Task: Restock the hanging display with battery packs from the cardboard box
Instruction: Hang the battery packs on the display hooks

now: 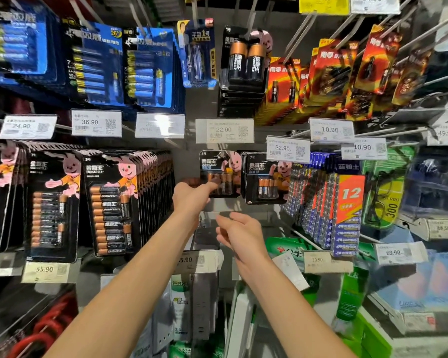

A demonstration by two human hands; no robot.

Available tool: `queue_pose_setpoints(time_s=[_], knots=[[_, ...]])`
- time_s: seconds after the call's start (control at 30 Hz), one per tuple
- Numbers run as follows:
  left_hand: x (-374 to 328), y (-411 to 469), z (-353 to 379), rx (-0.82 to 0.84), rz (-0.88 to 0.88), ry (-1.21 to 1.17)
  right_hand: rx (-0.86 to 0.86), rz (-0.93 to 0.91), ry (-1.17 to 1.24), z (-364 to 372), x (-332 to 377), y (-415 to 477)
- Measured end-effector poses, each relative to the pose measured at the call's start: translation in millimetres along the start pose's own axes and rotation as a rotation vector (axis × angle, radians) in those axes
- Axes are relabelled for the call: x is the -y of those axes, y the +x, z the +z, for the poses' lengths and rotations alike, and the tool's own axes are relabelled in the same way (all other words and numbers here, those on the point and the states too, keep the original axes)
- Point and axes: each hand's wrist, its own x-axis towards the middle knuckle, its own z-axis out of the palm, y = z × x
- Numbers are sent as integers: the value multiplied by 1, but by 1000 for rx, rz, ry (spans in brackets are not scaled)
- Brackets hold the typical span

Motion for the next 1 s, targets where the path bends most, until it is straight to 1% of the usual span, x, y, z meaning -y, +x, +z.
queue_pose_setpoints(time_s=[0.1, 0.17, 0.27, 0.37, 0.53, 0.67, 0.73, 0.8, 0.9, 1.0], knots=[[1, -2, -4, 16, 3, -6, 6, -32, -26, -4, -1, -12], [3, -5, -9, 36, 8, 9, 21, -82, -100, -8, 0, -22], [9, -18, -19, 84, 27, 88, 23, -190, -265, -15, -3, -39], [18, -52, -40, 102, 92, 204, 18, -344, -523, -26, -14, -60], [45, -134, -102, 130, 294, 451, 141, -528, -823, -43, -52, -107], [87, -219, -160, 199, 357, 657, 328, -512, -901, -54, -112, -160], [117, -260, -189, 250, 318, 775, 436, -457, -906, -62, -151, -192], [153, -301, -218, 279, 210, 864, 527, -388, -915, -70, -192, -223], [198, -362, -258, 325, 41, 993, 682, -215, -919, -82, -247, -275], [226, -417, -291, 330, -114, 1084, 782, -152, -945, -88, -295, -321]])
